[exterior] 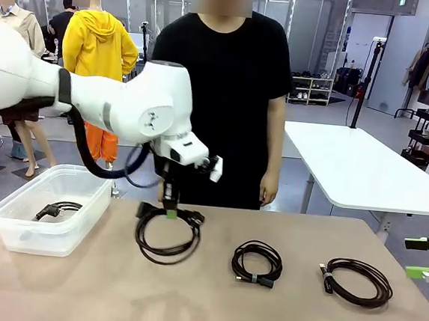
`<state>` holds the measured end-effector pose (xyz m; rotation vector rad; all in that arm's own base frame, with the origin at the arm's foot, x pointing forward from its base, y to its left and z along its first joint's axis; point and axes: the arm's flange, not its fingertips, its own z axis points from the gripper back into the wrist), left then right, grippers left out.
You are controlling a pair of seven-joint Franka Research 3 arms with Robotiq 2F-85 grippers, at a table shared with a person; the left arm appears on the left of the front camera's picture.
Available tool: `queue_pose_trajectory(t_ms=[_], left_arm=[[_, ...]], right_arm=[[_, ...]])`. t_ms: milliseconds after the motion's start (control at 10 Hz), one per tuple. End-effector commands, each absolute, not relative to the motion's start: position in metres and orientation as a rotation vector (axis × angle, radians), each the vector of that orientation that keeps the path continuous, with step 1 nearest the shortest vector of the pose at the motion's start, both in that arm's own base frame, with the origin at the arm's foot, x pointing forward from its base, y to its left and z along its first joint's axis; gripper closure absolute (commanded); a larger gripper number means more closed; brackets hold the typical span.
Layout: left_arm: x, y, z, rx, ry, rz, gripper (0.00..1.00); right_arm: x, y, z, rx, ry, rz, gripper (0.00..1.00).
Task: Organize and store the cables.
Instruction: Place the Power Cable into the Organizing box.
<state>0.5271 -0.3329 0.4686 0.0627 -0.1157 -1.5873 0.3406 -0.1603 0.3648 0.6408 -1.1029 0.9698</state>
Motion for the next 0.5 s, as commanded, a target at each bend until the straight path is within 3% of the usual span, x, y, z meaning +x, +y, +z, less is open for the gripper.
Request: queue_pose_trajectory(t_ms=[0,400], left_arm=[[0.539,-0.273,0.503,0.045,-0.126,-1.619,0.82],[0.569,-0.138,0.536,0.107,-0.231,-1.596,0.82]], right_arm=[[0.342,-0.160,0.366,0.621,-1.102,0.972,0.00],[0.342,-0.160,0.366,0.621,-1.102,0.972,0.00]])
